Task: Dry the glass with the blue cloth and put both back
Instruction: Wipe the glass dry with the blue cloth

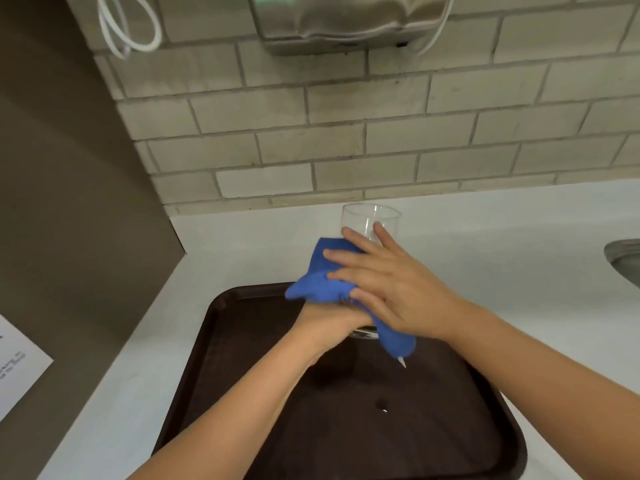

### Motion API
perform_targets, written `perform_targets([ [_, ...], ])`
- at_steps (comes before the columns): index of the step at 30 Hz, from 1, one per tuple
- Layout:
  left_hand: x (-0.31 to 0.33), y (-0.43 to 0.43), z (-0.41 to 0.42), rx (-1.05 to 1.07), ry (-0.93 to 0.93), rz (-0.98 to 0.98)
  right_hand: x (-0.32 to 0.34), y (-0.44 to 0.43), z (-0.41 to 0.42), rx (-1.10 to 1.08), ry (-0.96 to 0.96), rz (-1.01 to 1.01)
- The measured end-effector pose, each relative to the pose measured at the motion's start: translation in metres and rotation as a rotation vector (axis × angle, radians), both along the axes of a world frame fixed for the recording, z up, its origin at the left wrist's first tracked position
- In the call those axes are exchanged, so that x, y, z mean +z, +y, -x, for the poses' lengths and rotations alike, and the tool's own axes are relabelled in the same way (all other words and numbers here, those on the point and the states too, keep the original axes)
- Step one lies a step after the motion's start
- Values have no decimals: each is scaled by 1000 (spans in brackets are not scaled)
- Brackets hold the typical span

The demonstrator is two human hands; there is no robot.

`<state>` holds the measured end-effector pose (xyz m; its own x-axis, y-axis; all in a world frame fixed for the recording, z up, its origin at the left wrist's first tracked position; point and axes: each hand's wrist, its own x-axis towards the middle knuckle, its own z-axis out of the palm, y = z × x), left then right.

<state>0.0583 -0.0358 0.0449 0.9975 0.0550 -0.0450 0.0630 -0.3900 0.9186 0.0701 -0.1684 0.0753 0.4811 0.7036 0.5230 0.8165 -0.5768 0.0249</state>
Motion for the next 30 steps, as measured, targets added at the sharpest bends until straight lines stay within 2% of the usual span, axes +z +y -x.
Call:
perform_targets([
  [1, -3, -2, -4, -47, 123, 221, 7, 1, -7, -14, 10, -43],
  [2, 2, -13, -10, -146, 149, 313, 14, 2, -12, -34, 30, -102],
  [3, 5, -10, -10, -194, 10, 174, 21, 3, -18, -73, 37, -171],
  [6, 7, 3, -8, -237, 4, 249, 28, 6, -24, -141, 52, -310],
  [8, 2, 7, -8, -251, -13, 293, 16, 8, -11, -72, 70, -296],
  [11, 1, 15, -7, -271, -56, 254, -6, 6, 9, 81, 146, -223],
  [13, 5, 14, -2, -274, -19, 264, -3, -1, 2, 99, 100, -194],
  [14, 8, 11, 1, -294, 27, 289, 0, -2, -4, 62, 78, -238],
  [16, 11, 8, -1, -330, 119, 365, 14, 1, -18, -56, 90, -463],
  [20, 15, 14, -3, -383, 183, 499, 16, 20, -15, -104, 249, -939],
  [25, 14, 26, -5, -426, 145, 603, -34, 41, 39, -74, 518, -1129],
  [30, 13, 26, -4, -501, 156, 629, 7, 35, 10, -168, 586, -1186],
])
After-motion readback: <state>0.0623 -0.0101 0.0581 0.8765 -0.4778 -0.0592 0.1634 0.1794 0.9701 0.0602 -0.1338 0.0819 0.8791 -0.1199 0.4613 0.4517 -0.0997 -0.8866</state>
